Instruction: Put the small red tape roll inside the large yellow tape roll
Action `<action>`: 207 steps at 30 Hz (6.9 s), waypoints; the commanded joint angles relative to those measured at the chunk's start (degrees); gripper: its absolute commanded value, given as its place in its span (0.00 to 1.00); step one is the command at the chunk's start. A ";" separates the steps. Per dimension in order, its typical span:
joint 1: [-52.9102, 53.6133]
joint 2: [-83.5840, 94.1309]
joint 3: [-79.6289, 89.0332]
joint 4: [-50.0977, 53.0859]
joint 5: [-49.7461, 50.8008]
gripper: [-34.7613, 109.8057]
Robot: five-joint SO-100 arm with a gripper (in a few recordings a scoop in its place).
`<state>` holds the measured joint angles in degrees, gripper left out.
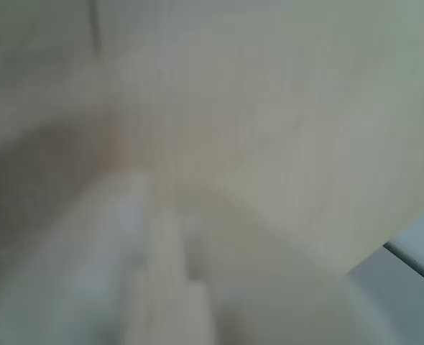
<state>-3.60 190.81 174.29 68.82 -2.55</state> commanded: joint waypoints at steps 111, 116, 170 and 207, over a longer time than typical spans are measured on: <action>-12.57 -170.77 -173.41 5.27 -20.21 0.41; -12.83 -169.10 -172.62 8.70 -21.09 0.40; -14.59 -176.84 -185.54 10.20 -25.58 0.39; -17.75 -177.01 -185.10 16.96 -22.32 0.39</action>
<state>-22.15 10.72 -8.17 84.11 -25.14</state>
